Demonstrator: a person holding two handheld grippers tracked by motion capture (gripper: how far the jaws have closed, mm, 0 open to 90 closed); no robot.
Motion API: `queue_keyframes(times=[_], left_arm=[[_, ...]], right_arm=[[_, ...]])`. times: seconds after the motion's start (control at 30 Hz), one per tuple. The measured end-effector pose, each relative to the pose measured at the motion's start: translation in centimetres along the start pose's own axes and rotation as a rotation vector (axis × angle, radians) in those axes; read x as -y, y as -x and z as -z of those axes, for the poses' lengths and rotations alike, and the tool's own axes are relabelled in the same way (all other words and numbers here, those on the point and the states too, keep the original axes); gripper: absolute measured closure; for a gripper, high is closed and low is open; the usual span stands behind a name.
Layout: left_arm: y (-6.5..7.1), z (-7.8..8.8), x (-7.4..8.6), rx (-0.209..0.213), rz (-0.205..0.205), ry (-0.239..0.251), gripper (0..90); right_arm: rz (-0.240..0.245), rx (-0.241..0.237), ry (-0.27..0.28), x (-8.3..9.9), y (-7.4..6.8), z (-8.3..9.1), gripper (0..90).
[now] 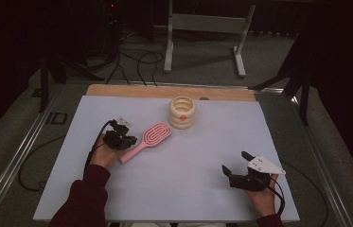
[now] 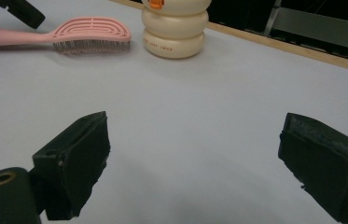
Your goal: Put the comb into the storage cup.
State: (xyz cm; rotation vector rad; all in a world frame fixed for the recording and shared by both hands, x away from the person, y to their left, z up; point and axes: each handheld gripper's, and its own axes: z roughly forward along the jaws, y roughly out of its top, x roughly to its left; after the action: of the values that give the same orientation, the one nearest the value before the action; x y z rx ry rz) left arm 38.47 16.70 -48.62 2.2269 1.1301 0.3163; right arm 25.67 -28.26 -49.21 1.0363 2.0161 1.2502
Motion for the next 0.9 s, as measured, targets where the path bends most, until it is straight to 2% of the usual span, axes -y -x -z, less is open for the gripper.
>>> queue_keyframes(times=[0.17, 0.27, 0.37, 0.47, 0.5, 0.57, 0.63, 0.77, 0.9], left_arm=[[0.1, 1.7, -0.1, -0.030, 0.017, 0.110, 73.0], [0.4, 2.8, 0.2, -0.036, 0.014, 0.193, 65.6], [0.9, 3.9, 0.8, -0.063, 0.002, 0.262, 58.2], [1.0, 4.8, 1.6, -0.061, 0.028, 0.318, 48.0], [1.0, 5.1, 1.8, -0.068, 0.034, 0.327, 41.1], [1.0, 5.6, 2.5, -0.078, 0.041, 0.349, 36.7], [1.1, 6.0, 3.2, -0.099, 0.045, 0.364, 28.2], [1.6, 6.8, 4.9, -0.129, 0.032, 0.376, 15.8], [1.8, 7.3, 6.2, -0.130, 0.023, 0.394, 10.9]], right_arm=[[0.000, -0.003, 0.004, 0.0, 0.0, 0.0, 8.4], [0.001, -0.004, 0.005, 0.0, 0.0, 0.0, 8.4], [0.004, -0.005, 0.008, 0.0, 0.0, 0.0, 8.4], [0.002, -0.007, 0.011, 0.0, 0.0, 0.0, 8.4], [0.003, -0.009, 0.012, -0.1, 0.0, 0.0, 8.3], [0.007, -0.008, 0.017, -0.1, 0.0, 0.1, 8.3], [0.009, -0.013, 0.023, -0.2, 0.0, 0.1, 8.3], [0.007, -0.020, 0.024, -0.3, 0.0, 0.1, 8.4], [0.006, -0.026, 0.030, -0.3, 0.0, 0.0, 8.4]])
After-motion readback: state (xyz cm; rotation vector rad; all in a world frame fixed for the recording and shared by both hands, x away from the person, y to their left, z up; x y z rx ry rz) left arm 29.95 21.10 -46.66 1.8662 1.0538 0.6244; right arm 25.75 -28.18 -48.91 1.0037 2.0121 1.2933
